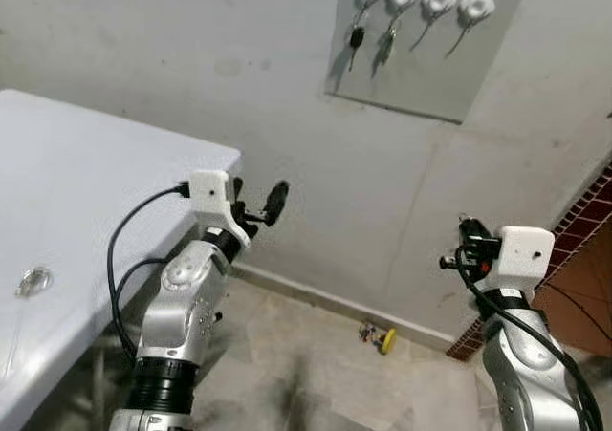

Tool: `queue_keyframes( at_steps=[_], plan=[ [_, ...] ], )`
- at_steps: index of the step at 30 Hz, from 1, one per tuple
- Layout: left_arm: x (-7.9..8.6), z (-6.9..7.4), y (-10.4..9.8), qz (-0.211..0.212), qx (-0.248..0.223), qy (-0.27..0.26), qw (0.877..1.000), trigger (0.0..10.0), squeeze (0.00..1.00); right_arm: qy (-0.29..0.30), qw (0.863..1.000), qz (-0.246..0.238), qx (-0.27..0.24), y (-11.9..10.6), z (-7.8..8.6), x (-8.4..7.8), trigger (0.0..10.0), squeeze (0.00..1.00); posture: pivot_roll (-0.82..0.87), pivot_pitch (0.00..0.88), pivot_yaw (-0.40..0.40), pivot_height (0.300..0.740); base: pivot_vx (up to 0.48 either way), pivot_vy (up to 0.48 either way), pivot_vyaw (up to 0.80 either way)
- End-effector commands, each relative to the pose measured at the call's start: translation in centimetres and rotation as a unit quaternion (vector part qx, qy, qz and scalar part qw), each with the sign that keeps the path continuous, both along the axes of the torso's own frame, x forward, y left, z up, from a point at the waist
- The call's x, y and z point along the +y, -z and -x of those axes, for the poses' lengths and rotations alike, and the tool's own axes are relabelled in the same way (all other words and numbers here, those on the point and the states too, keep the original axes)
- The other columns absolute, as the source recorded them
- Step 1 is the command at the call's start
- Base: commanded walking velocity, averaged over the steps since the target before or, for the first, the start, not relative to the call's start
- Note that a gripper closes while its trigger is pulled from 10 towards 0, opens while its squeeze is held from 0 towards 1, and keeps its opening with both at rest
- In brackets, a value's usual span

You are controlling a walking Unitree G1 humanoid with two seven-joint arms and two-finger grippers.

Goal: Hang keys on a hook

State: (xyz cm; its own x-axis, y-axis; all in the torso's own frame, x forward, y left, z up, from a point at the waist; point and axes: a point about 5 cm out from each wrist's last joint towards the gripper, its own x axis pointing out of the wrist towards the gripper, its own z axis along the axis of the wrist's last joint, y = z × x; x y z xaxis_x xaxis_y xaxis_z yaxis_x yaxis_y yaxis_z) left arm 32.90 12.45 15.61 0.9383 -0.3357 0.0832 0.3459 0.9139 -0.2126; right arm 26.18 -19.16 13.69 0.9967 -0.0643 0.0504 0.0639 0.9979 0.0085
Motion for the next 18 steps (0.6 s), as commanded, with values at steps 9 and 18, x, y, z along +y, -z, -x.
queue_keyframes(
  at_steps=[9, 18],
  plan=[
    [0.65, -0.08, -0.41, -0.035, -0.015, -0.011, 0.999, 10.0, 0.0, -0.01, 1.0, -0.006, -0.009, -0.42, -0.19, 0.67, 10.0, 0.0, -0.03, 0.036, -0.061, 0.711, 0.473, 0.0, 0.0],
    [0.63, -0.1, -0.28, -0.039, -0.011, -0.01, 0.999, 10.0, 0.0, -0.012, 1.0, -0.008, -0.009, -0.41, -0.22, 0.82, 10.0, 0.0, -0.03, 0.036, -0.059, 0.711, 0.475, 0.0, 0.0]
  ],
)
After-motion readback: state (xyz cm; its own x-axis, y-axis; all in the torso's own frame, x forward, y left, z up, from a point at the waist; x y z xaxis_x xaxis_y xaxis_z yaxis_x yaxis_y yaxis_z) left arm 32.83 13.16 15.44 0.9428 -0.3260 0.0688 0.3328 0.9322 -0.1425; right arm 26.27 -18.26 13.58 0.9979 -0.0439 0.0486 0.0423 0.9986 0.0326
